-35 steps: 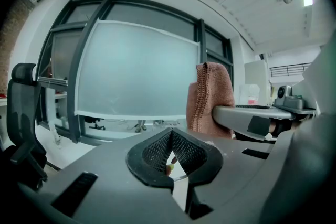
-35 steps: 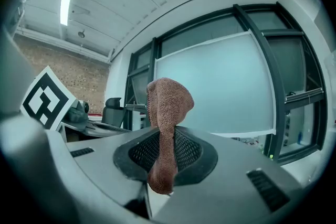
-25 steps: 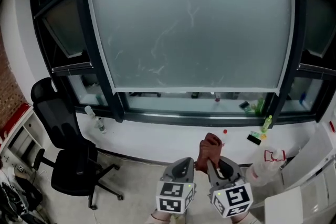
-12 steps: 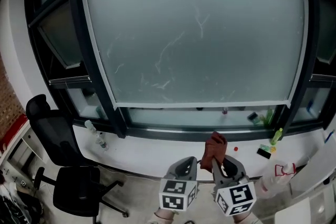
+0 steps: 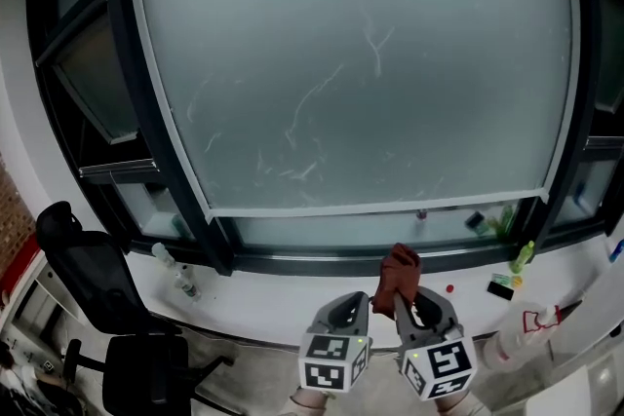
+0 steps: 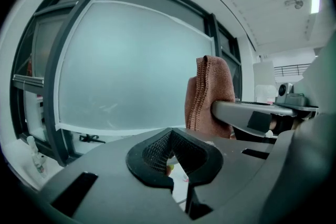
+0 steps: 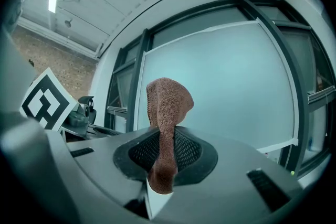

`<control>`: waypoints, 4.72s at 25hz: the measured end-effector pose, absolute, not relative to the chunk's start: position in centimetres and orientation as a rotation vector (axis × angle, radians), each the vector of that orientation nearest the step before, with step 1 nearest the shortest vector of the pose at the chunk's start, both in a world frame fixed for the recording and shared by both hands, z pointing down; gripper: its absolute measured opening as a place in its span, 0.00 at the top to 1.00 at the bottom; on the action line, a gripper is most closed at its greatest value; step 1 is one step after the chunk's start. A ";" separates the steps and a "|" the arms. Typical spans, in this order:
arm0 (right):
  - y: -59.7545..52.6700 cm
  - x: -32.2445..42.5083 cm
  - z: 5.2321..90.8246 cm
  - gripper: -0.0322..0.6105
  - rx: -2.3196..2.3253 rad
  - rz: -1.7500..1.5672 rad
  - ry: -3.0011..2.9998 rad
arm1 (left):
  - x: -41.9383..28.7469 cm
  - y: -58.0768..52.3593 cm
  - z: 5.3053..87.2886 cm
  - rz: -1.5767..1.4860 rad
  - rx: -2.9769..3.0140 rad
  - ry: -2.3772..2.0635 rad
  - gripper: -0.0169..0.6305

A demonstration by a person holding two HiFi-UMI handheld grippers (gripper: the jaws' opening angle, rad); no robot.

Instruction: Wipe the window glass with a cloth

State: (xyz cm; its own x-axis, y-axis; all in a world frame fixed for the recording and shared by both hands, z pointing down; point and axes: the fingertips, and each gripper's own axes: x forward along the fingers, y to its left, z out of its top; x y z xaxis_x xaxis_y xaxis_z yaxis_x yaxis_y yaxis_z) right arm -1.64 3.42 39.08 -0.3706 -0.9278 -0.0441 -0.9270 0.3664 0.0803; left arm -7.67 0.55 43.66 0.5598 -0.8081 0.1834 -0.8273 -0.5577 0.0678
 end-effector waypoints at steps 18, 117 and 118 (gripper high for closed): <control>-9.0 -0.4 39.2 0.88 1.708 -0.163 -2.609 | -6.4 -11.7 43.4 0.165 2.621 -1.424 0.97; -46.7 29.4 11.6 0.87 2.250 -0.737 -1.982 | 9.8 -47.4 23.2 -0.039 2.892 -1.230 0.97; -46.4 29.2 11.7 0.87 2.254 -0.737 -1.992 | 9.7 -47.3 23.2 -0.041 2.892 -1.231 0.97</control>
State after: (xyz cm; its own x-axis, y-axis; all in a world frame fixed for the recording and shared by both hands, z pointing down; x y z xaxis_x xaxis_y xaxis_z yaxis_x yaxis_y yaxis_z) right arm 29.18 -46.45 11.69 0.0600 -0.9464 -0.3173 -0.9251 -0.1722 0.3385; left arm 9.70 -47.35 23.17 0.6928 -0.7207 -0.0247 -0.7207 -0.6932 0.0083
